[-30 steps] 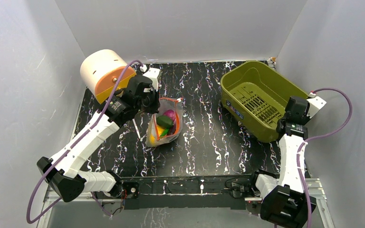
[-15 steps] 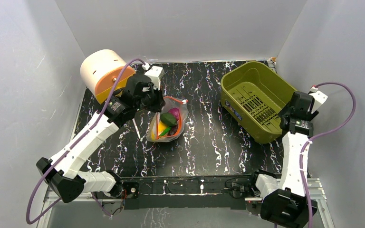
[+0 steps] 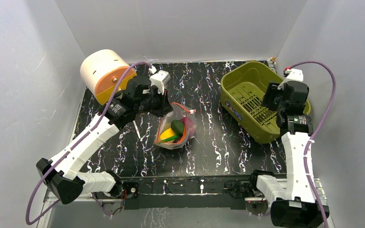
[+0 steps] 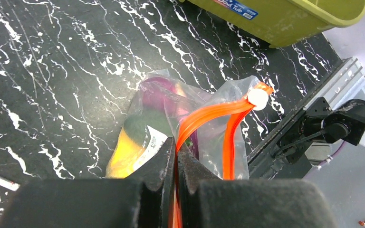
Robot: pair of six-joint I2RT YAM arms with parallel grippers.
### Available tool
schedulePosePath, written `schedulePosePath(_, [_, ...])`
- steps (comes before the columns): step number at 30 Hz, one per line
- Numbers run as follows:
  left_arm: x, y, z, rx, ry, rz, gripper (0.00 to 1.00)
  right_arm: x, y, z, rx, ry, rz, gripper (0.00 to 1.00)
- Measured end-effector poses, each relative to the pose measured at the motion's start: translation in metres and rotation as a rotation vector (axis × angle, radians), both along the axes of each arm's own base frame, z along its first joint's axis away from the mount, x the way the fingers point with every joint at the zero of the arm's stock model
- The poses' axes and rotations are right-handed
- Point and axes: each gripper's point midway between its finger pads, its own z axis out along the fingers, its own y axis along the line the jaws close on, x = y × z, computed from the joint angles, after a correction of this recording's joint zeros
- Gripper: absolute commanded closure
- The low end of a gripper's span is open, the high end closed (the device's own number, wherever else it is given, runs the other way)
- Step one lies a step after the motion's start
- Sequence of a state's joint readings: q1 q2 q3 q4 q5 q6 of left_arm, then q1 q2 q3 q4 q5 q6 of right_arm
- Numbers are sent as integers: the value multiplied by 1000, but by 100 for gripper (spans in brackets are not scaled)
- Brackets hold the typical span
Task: Place the food in the zip-top bag and seal the zipper
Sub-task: Place the bin at the center of the board, then zip the zipper food storage bag at the center of the board.
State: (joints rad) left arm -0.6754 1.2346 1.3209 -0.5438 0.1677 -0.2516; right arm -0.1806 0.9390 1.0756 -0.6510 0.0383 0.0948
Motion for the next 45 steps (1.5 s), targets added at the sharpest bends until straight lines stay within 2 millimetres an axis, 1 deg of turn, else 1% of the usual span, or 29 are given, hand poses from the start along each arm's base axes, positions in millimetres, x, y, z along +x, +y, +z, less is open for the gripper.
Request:
schedulePosePath(3, [-4,-3,-5,-10,8,-27,100,7,31,4,-12,-20,163,50])
schedulePosePath(6, [-11,-3,-12,-13,27,-48,100,13,64,14,-26,-89,340,49])
schedulePosePath(8, [-16,-3,-16,-18,33,-63,100,12,86,18,-31,-135,457,48])
schedulePosePath(11, [-23,-1,-18,-26,29,-90,100,9,112,22,-47,-195,613,45])
schedulePosePath(13, [-28,-1,-18,-37,17,-115,100,4,133,22,-70,-236,745,45])
schedulePosePath(16, [-36,-2,-23,-50,12,-158,100,-9,162,14,-103,-275,947,44])
schedulePosePath(19, [-45,-5,-34,-64,16,-211,100,-24,180,3,-127,-310,1102,44])
schedulePosePath(24, [-59,-4,-57,-51,17,-299,100,-54,205,-20,-153,-387,1309,43])
schedulePosePath(27, [-61,-4,-58,-48,6,-323,100,-71,216,-29,-150,-420,1382,43])
schedulePosePath(29, [-62,-6,-55,-59,-5,-341,100,-78,221,-27,-146,-441,1417,43])
schedulePosePath(36, [-71,-16,-48,-110,-13,-431,100,-94,231,-8,-173,-564,1484,42])
schedulePosePath(40, [-74,-21,-52,-119,8,-465,100,-101,239,-10,-143,-599,1524,43])
schedulePosePath(45, [-76,-23,-55,-123,27,-484,100,-100,254,-19,-120,-602,1575,43])
